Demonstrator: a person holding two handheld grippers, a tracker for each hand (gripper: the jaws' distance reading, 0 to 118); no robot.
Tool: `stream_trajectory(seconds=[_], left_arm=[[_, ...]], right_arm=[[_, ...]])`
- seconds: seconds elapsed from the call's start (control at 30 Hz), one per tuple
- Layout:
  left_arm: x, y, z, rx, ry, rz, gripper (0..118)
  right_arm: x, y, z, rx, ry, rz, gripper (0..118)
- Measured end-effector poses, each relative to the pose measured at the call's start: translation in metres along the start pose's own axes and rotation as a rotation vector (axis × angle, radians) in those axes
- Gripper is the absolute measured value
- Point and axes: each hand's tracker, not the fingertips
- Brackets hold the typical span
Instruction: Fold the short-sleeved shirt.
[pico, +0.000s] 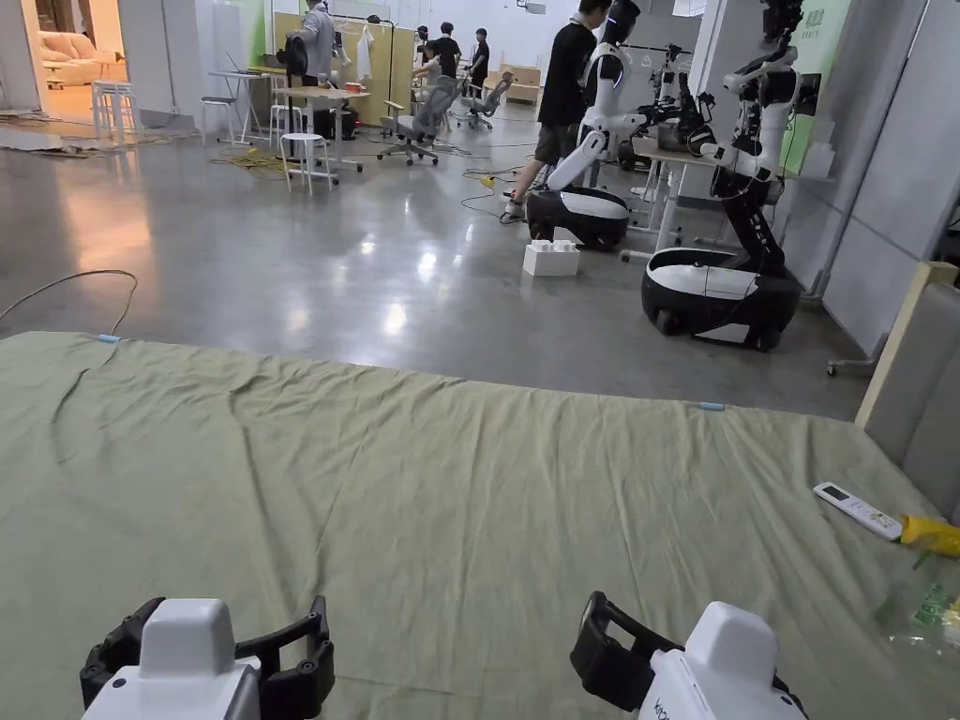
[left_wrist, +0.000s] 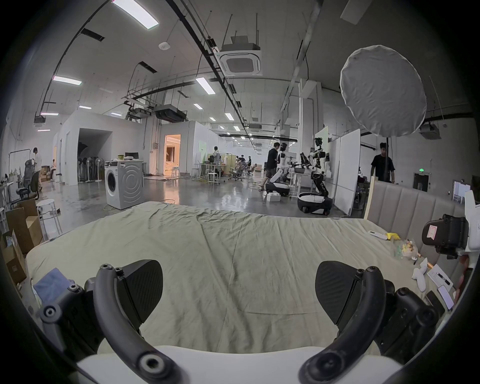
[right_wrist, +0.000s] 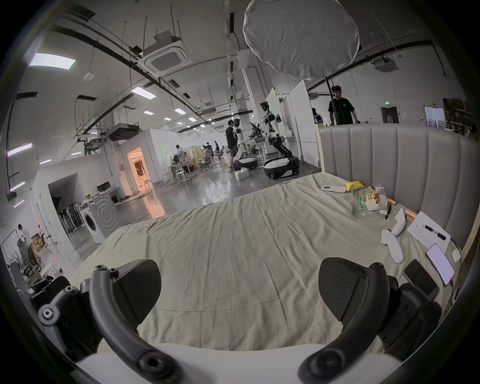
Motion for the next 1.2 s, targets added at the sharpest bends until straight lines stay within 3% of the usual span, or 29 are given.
stream_trajectory(seconds=[0.23, 0.43, 0.83, 1.03, 1.2], left_arm=[[0.001, 0.002, -0.002, -0.004, -0.001, -0.002, 117], [0.005, 0.005, -0.003, -0.002, -0.008, 0.000, 117], [0.008, 0.009, -0.006, 0.009, -0.017, -0.012, 117], [0.008, 0.007, -0.008, 0.009, -0.023, 0.009, 117], [0.008, 0.006, -0.009, 0.019, -0.020, 0.007, 117]], right_arm=[[-0.006, 0.004, 0.000, -0.042, -0.026, 0.013, 118], [-0.013, 0.000, -0.003, -0.040, -0.059, 0.072, 118], [-0.011, 0.000, -0.011, -0.099, -0.031, 0.076, 118], [-0.014, -0.007, -0.012, -0.075, -0.080, 0.122, 118], [-0.006, -0.011, -0.009, -0.028, 0.012, 0.104, 118]])
